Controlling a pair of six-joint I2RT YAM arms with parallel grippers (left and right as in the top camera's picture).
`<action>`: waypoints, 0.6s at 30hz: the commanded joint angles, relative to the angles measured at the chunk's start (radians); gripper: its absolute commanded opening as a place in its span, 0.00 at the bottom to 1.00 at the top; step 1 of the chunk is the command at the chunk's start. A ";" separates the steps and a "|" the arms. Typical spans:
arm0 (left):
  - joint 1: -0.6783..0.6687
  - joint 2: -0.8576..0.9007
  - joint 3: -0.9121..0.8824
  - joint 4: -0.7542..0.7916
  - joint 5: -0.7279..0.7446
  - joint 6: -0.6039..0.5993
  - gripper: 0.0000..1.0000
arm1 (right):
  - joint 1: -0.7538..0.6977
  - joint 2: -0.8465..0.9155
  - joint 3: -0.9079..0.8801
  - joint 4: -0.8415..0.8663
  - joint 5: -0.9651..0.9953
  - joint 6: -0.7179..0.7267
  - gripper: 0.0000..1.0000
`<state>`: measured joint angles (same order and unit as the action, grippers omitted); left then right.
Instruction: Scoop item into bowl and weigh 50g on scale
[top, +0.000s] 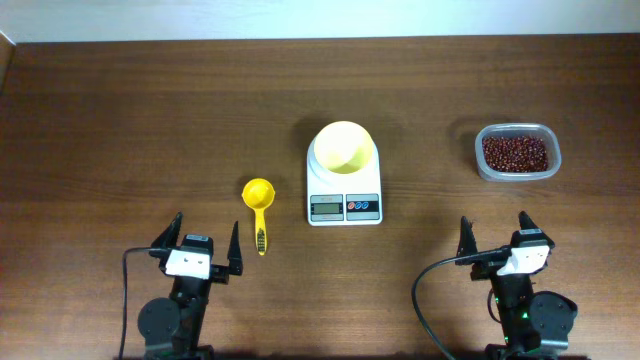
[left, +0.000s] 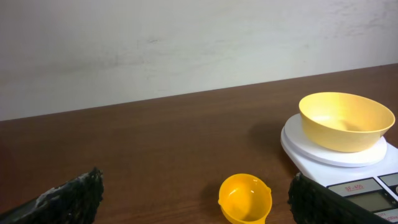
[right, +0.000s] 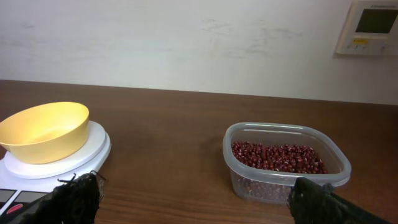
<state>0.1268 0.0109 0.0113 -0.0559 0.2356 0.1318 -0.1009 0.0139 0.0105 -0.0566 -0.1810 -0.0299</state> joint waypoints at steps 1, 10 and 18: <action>0.007 -0.004 -0.002 -0.006 0.004 0.013 0.99 | 0.011 -0.008 -0.005 -0.008 0.009 0.002 0.99; 0.007 -0.004 0.018 0.061 0.004 0.013 0.99 | 0.011 -0.008 -0.005 -0.008 0.009 0.002 0.99; 0.007 0.202 0.282 -0.061 0.004 0.014 0.99 | 0.011 -0.008 -0.005 -0.008 0.009 0.002 0.99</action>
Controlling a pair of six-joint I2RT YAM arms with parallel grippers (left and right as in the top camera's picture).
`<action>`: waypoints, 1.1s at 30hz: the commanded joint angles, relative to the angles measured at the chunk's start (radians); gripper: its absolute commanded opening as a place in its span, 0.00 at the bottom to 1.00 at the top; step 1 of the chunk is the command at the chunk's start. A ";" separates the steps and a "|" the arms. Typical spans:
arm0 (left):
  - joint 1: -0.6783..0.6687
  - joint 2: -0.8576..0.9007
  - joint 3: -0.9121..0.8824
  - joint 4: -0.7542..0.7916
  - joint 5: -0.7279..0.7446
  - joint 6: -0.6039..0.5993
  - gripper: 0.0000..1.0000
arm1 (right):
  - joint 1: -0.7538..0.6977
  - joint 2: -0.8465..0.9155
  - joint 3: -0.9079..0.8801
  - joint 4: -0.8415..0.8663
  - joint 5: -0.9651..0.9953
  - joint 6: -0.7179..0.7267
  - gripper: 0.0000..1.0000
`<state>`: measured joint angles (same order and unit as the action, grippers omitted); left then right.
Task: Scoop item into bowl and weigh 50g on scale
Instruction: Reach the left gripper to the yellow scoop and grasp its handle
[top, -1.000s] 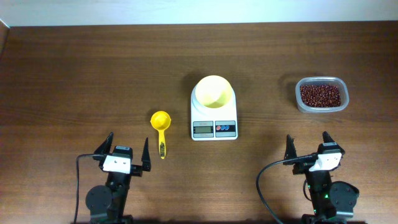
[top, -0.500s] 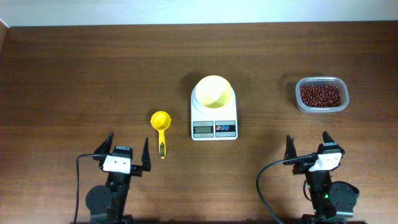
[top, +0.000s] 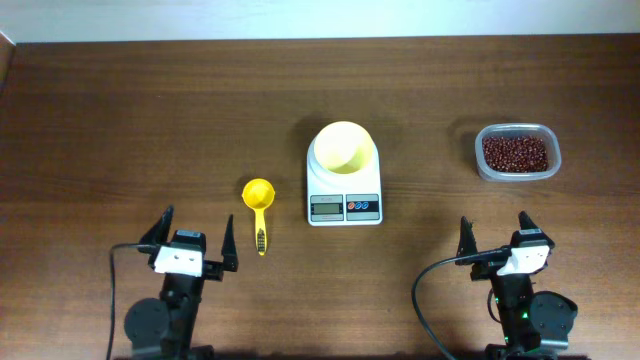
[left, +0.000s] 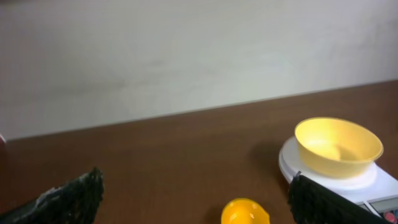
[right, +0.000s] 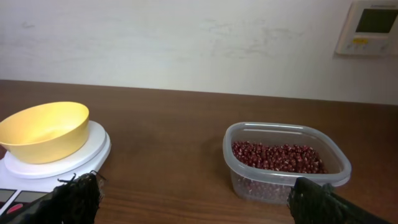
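Note:
A yellow scoop (top: 258, 203) lies on the table left of the white scale (top: 344, 195); its cup also shows at the bottom of the left wrist view (left: 245, 211). A yellow bowl (top: 343, 146) stands empty on the scale (left: 348, 183). A clear tub of red beans (top: 517, 152) sits at the right (right: 283, 160). My left gripper (top: 192, 238) is open, near the front edge, behind and left of the scoop. My right gripper (top: 494, 235) is open, in front of the tub.
A pale wall runs behind the table, with a wall thermostat (right: 372, 27) at the upper right in the right wrist view. The table's front edge lies close under both arm bases.
My left gripper has shifted slightly left and back from the scoop, and its view now sits higher, showing less of the scoop. The right arm and all objects are unmoved.

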<state>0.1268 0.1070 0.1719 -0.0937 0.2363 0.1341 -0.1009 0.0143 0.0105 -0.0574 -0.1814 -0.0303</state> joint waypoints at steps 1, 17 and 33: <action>0.007 0.163 0.172 -0.043 0.004 0.018 0.99 | 0.011 -0.009 -0.005 -0.006 0.009 0.002 0.99; 0.006 1.326 1.231 -0.886 0.011 0.100 0.99 | 0.011 -0.009 -0.005 -0.007 0.009 0.002 0.99; -0.108 1.775 1.256 -0.901 -0.080 0.069 0.99 | 0.011 -0.009 -0.005 -0.007 0.009 0.002 0.99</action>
<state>0.0196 1.8523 1.4151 -1.0000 0.1860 0.2199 -0.1009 0.0120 0.0105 -0.0578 -0.1772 -0.0296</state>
